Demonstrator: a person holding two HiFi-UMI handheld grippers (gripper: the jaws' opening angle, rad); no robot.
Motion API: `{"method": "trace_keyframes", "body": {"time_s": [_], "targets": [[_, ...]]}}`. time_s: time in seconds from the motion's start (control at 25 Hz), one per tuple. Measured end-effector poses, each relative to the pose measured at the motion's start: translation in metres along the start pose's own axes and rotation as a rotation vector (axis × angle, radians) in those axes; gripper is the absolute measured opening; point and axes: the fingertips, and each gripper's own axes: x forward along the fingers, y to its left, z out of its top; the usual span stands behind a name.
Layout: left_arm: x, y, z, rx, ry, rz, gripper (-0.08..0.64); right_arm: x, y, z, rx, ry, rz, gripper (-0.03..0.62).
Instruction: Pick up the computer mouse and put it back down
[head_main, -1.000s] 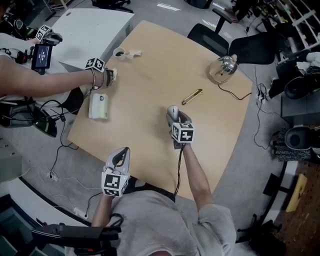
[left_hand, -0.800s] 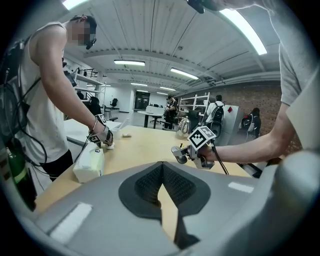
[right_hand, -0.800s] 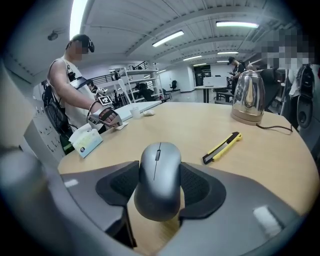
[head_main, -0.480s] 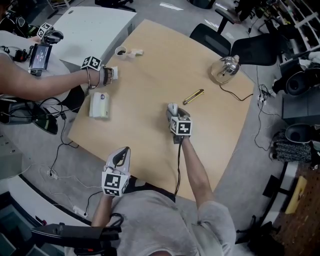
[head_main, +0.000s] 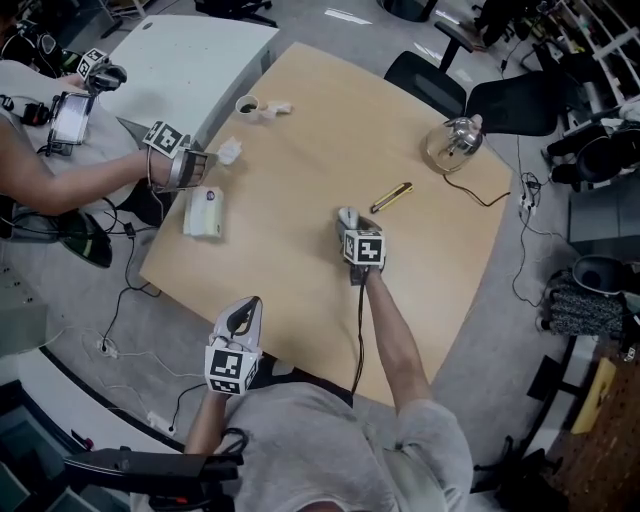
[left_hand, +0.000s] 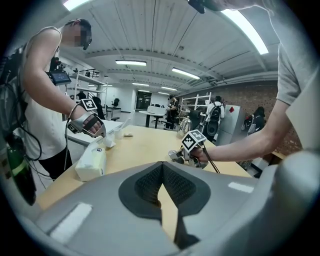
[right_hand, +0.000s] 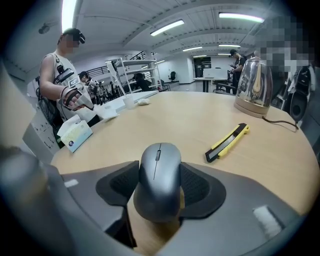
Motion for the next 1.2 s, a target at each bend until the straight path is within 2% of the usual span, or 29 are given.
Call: {"method": "trace_keyframes", "body": {"time_s": [0.36, 0.56, 1.2], "targets": [[-0.002, 0.001, -0.001, 0.002, -0.001, 0.006, 0.020, 0.016, -0.003, 0.000, 0.047, 0.015, 0.023, 0.264], [0.000, 0.001, 0.001, 0.003, 0.003, 0.007, 0.020, 0.016, -0.008, 0.002, 0.068, 0.022, 0.003, 0.262], [-0.002, -0.004, 0.000, 0.009, 0.012, -0.009, 0.020, 0.015, -0.005, 0.001, 0.082, 0.021, 0.018, 0.284]]}}
